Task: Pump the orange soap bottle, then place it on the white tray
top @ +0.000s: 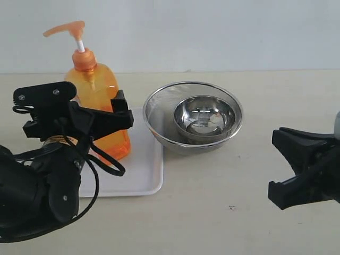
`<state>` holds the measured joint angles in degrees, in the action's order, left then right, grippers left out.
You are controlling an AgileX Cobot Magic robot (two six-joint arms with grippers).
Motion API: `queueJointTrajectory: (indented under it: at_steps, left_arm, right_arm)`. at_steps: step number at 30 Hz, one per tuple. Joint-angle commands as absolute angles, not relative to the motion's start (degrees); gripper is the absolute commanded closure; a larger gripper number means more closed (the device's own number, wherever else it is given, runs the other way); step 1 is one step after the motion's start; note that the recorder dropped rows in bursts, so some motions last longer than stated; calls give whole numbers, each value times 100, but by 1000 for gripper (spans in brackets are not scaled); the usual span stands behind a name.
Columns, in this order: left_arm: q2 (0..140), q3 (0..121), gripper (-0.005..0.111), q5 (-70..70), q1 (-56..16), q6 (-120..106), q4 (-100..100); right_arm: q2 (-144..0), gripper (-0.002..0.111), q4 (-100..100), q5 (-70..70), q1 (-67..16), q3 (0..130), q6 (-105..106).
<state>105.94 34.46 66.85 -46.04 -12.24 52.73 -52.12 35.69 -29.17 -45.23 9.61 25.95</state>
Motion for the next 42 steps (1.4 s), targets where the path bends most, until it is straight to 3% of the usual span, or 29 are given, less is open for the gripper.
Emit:
queueJointTrajectory:
  at_steps: [1,18,22,28,32,36,42]
  left_arm:
    - [10839,3578,-3,6749,-4581,-1239,5139]
    - [10891,3589,0,6811,-4581,-1239,5014]
    - [10891,3589,20,6811,-4581,-1239,5141]
    - [10891,3589,69,6811,-4581,-1239,5204]
    - [10891,3589,89,6799,-4581,-1289,5120]
    - [10866,3589,102,6781,-4581,-1697,5094]
    - [10580,3547,102,6619,-4581,-2020,5105]
  right_arm:
    - [-5182,108,3565,-2919,-4508,931,2589]
    - [-5182,108,3565,-2908,-4508,931,2589]
    - [-5182,108,3565,-2908,-4508,931,2589]
    - [-5182,108,3565,-2908,-4508,931,2589]
    - [-5182,108,3565,-2908,-4508,931,2589]
    - [-5182,108,3565,-2934,-4508,931,2589]
    - [-5182,108,3565,-2947,-4508,931,2589]
